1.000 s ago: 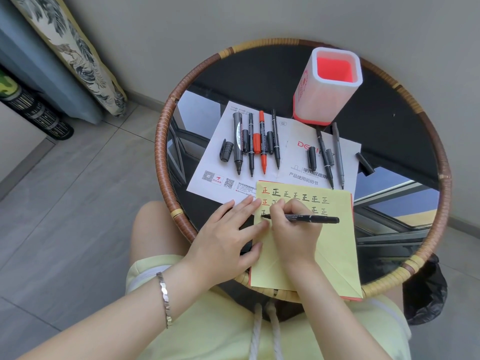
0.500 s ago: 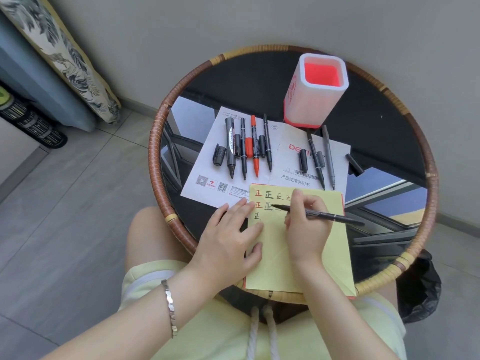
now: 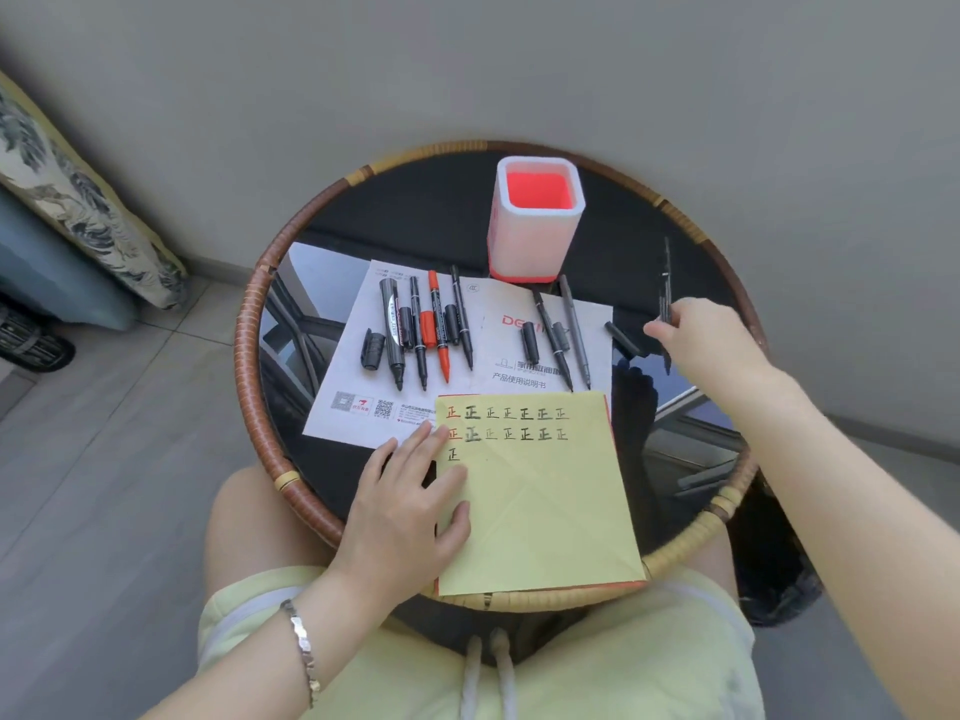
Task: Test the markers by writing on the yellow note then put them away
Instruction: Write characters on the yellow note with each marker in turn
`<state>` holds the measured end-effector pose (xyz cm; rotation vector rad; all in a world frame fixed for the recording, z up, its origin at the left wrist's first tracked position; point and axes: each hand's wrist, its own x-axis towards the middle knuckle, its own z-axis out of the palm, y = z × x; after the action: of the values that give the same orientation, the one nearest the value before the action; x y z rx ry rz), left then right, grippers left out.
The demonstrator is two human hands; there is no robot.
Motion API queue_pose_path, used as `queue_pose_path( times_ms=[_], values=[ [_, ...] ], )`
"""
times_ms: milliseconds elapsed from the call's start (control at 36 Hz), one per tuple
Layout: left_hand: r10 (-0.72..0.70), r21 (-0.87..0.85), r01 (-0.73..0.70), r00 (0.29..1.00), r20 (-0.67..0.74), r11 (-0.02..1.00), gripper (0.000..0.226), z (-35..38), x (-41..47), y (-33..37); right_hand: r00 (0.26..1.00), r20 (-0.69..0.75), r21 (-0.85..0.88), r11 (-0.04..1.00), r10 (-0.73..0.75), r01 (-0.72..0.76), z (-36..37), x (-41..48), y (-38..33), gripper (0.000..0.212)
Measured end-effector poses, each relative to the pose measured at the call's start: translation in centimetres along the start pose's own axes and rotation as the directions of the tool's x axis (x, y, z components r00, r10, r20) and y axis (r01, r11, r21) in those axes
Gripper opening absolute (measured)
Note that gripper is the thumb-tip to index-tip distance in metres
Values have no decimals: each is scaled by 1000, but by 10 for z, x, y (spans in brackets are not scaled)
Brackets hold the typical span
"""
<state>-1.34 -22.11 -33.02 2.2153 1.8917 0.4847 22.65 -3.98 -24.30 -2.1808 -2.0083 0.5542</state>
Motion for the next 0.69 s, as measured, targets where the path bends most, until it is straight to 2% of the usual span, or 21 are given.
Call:
queue_pose_path(
  times_ms=[56, 167, 361, 445, 500, 556, 611, 695],
  values=[
    [1, 0, -1, 1000, 6, 1000, 29, -1, 0, 0, 1000, 6, -80, 997, 9, -9, 3, 8, 2, 22],
    [0, -9, 0, 1000, 5, 1000, 29, -1, 0, 0, 1000, 17, -103, 995, 2, 0, 13, 11, 3, 16],
    [2, -16, -3, 1000, -12, 1000, 29, 0, 0, 0, 999, 35, -123, 992, 7, -2, 25, 10, 7, 24],
    [-4, -23, 3, 1000, -10, 1000, 29, 1, 0, -1, 998, -37, -150, 988, -52, 46, 22, 8, 7, 25],
    [-3, -27, 3, 1000, -13, 1000, 28, 1, 0, -1, 986, -125, -105, 990, -111, 98, 20, 5, 0, 27],
    [-1, -29, 1, 1000, -17, 1000, 28, 2, 0, -1, 976, -149, -38, 987, -158, 154, 19, 3, -12, 27],
    [0, -30, -1, 1000, -18, 1000, 28, 2, 0, -1, 983, -87, 3, 986, -163, 164, 21, 2, -26, 27],
    [1, -29, -2, 1000, -21, 1000, 27, 2, 0, -1, 994, 36, -70, 992, -101, 104, 30, 6, -43, 26]
  ],
)
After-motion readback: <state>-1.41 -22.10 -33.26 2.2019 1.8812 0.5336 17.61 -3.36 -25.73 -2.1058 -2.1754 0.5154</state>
